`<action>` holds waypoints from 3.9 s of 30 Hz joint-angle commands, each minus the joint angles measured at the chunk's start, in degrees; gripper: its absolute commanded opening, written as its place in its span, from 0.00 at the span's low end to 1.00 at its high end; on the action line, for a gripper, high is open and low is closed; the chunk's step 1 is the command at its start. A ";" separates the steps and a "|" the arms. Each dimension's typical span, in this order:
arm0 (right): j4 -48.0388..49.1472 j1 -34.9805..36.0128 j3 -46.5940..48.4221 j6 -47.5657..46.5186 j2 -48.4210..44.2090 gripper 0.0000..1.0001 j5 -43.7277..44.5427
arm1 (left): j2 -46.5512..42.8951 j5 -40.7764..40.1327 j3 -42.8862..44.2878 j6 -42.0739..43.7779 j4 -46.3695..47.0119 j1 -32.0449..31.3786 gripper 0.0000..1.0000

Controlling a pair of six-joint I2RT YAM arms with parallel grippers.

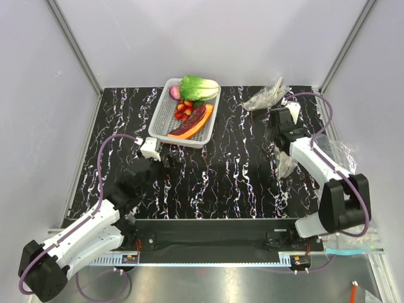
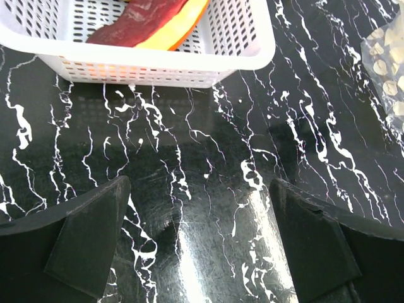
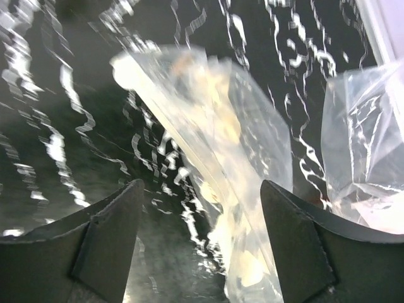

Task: Place the food in the zip-top bag and seal the zipper
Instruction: Pick up the zipper food storage bag at the center of the board, then open the zipper of the food storage bag.

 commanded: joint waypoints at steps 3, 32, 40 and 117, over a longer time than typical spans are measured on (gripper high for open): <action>-2.39 0.24 4.67 -1.25 6.30 0.75 6.25 | 1.07 2.02 0.08 -0.35 4.28 -0.18 0.99; 13.51 7.62 -4.11 5.09 -9.51 0.00 -58.50 | 8.01 14.93 7.54 -10.36 12.10 -0.35 0.99; 14.39 13.16 -5.25 4.91 -10.04 0.00 -55.96 | 16.01 20.74 13.52 -12.30 17.99 -0.27 0.79; 3.06 18.26 -4.29 -6.17 -11.36 0.64 -54.72 | 31.74 26.80 18.62 -13.62 9.29 -1.59 0.00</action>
